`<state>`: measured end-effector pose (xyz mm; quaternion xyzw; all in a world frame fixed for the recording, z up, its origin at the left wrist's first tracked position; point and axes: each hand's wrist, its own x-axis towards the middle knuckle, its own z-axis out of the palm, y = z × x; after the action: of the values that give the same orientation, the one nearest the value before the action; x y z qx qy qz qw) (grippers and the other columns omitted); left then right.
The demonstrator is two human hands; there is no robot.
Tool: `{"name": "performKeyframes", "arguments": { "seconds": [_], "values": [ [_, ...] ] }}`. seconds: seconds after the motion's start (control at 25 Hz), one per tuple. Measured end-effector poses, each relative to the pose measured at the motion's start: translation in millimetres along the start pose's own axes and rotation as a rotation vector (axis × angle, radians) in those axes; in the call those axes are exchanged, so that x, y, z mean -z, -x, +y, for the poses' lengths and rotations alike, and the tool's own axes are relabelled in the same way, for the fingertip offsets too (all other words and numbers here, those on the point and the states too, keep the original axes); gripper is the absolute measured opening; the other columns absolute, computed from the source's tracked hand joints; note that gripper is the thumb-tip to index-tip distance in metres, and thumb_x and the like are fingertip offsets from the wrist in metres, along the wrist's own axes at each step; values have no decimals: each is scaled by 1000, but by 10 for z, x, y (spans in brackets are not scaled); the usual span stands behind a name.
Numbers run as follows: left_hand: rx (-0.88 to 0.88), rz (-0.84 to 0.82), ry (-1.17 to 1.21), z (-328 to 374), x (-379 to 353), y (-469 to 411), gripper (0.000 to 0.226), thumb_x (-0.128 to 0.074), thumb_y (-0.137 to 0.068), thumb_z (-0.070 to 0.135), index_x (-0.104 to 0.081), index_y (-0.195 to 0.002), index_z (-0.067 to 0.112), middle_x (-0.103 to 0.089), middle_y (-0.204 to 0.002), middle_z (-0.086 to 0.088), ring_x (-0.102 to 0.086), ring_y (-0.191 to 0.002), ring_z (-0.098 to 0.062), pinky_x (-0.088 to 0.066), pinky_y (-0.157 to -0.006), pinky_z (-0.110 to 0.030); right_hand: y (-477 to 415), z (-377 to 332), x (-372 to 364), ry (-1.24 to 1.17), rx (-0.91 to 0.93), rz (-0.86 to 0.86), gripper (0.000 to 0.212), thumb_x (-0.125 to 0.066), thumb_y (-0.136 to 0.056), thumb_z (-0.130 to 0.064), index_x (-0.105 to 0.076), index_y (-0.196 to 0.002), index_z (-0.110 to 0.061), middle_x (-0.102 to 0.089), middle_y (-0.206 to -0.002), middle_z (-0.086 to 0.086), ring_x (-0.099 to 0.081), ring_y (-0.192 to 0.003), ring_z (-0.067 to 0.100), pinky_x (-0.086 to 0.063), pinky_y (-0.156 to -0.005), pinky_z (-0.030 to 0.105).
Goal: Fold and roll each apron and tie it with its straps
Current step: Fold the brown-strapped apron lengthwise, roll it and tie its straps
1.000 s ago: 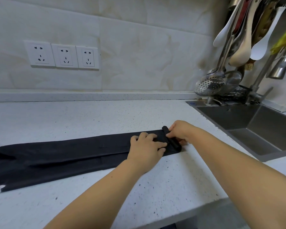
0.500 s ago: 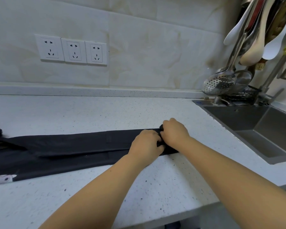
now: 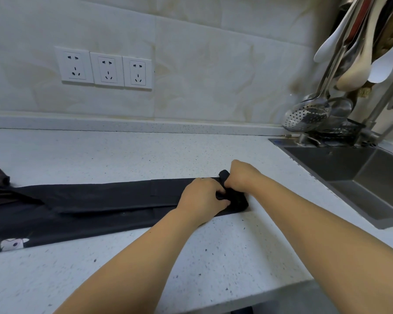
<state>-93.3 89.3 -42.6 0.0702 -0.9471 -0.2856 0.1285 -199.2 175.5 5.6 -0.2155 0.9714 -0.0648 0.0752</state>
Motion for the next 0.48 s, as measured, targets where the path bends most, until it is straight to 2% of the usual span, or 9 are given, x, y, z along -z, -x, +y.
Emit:
{"name": "performKeyframes", "arguments": {
  "seconds": [0.08, 0.16, 0.24, 0.28, 0.36, 0.4, 0.48],
  "values": [
    [58, 24, 87, -2, 27, -3, 15, -69, -80, 22, -71, -89, 10, -69, -94, -3, -63, -86, -22, -53, -80, -40, 75, -89, -103, 68, 103, 116, 15, -51, -91, -18, -37, -93, -11, -41, -73, 0, -45, -70, 19, -29, -49, 27],
    [121, 57, 168, -2, 54, 5, 16, -68, -74, 15, -60, -83, 4, -62, -84, -6, -56, -71, -22, -49, -68, -43, 124, -159, -162, 129, 174, 158, 11, -49, -91, -15, -39, -91, -11, -42, -74, -1, -45, -73, 21, -29, -50, 27],
    [149, 66, 243, -3, 100, 18, 27, -70, -74, 20, -53, -92, 12, -56, -95, 0, -53, -77, -16, -44, -63, -31, 124, -166, -72, 88, 179, 77, 10, -50, -93, -18, -49, -90, -8, -54, -81, 4, -51, -76, 22, -39, -56, 28],
    [146, 53, 264, -5, 124, 26, 32, -72, -74, 23, -52, -99, 16, -53, -103, 2, -54, -84, -15, -44, -66, -27, 99, -139, 2, -2, 160, -5, 13, -51, -94, -17, -57, -92, -6, -61, -85, 8, -55, -76, 23, -48, -62, 31],
    [130, 10, 254, 0, 167, 45, 42, -74, -76, 26, -54, -112, 17, -53, -111, 4, -56, -96, -15, -49, -77, -28, 68, -58, 106, -270, 81, -152, 10, -55, -94, -9, -64, -99, -7, -66, -90, 14, -60, -70, 24, -57, -74, 35],
    [119, -7, 238, 7, 180, 55, 44, -74, -77, 26, -56, -115, 16, -54, -111, 4, -57, -100, -16, -50, -81, -30, 80, -26, 113, -374, 36, -183, 8, -59, -92, -7, -63, -98, -11, -65, -88, 14, -60, -66, 24, -58, -71, 36],
    [104, -24, 215, 16, 196, 72, 47, -74, -77, 22, -56, -120, 15, -51, -110, 6, -56, -104, -17, -49, -85, -30, 92, -6, 77, -408, -46, -199, 10, -68, -88, -14, -58, -88, -13, -62, -76, 11, -57, -56, 23, -54, -56, 32]
  ]
}}
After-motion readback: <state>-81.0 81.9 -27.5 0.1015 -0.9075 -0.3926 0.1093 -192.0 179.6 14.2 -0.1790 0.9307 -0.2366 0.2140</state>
